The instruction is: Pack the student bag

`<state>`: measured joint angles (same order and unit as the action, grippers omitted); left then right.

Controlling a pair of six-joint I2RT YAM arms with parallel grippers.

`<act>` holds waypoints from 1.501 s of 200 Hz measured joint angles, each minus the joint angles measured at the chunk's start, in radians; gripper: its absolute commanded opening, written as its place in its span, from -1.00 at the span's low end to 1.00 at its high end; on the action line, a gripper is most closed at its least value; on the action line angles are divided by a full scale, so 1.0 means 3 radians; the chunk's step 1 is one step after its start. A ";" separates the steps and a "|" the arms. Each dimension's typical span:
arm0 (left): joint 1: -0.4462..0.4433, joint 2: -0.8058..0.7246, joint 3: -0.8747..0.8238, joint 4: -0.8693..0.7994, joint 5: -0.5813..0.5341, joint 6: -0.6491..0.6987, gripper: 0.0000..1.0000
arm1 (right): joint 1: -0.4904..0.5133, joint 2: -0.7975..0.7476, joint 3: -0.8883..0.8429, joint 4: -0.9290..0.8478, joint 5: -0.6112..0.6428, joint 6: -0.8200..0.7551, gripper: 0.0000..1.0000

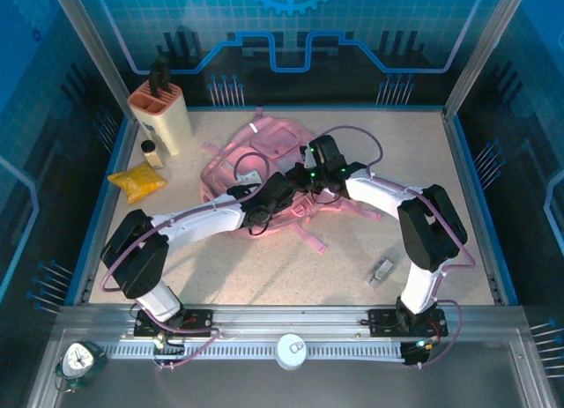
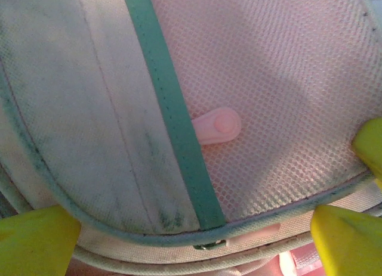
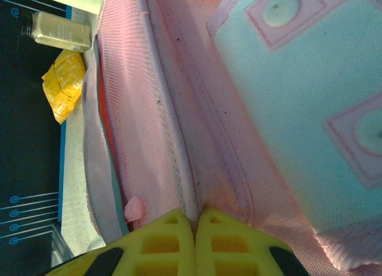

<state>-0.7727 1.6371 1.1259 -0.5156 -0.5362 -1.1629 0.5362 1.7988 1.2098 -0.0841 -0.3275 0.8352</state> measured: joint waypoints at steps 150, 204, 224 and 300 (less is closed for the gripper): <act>-0.0065 0.0163 0.0018 0.0064 -0.0359 -0.0145 0.92 | -0.0001 -0.0019 -0.0060 0.0242 -0.0039 0.0296 -1.00; -0.0065 0.0027 -0.0093 0.0094 -0.0384 -0.0230 0.20 | 0.0009 -0.0019 -0.0070 0.0348 -0.0121 0.0323 -1.00; -0.0065 -0.0050 -0.0156 0.0123 -0.0342 -0.0217 -0.06 | 0.0022 -0.0018 -0.0070 0.0352 -0.0149 0.0323 -1.00; -0.0046 -0.0102 -0.0229 0.0154 -0.0212 -0.0051 -0.79 | 0.0022 -0.0018 -0.0070 0.0345 -0.0125 0.0320 -1.00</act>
<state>-0.7864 1.6066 1.0573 -0.4694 -0.5999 -1.1782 0.5426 1.7935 1.1889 0.0193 -0.3649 0.9314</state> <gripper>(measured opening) 0.155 0.057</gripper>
